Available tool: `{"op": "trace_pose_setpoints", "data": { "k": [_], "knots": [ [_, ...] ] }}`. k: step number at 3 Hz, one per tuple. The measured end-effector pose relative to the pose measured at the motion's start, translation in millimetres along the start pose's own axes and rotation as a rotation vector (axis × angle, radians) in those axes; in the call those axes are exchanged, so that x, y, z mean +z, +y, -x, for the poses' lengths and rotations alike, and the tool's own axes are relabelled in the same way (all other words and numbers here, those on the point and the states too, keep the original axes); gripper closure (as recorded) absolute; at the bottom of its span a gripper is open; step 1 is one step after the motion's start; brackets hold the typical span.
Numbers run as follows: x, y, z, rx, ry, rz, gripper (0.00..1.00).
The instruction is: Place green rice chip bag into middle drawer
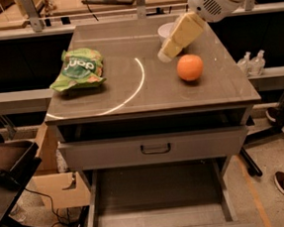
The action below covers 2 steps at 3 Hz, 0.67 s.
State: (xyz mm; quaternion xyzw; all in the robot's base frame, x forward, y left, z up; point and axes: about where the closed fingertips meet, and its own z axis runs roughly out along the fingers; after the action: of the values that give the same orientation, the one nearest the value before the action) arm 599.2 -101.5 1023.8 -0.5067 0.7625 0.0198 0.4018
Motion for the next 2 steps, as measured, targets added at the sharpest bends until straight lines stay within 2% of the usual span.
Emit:
{"op": "trace_pose_setpoints", "data": {
  "k": [1,2],
  "knots": [
    [30.6,-8.1,39.3,0.051,-0.107,-0.005,0.00],
    [30.5,-7.8,39.3,0.050,-0.106,-0.005,0.00]
  ]
}}
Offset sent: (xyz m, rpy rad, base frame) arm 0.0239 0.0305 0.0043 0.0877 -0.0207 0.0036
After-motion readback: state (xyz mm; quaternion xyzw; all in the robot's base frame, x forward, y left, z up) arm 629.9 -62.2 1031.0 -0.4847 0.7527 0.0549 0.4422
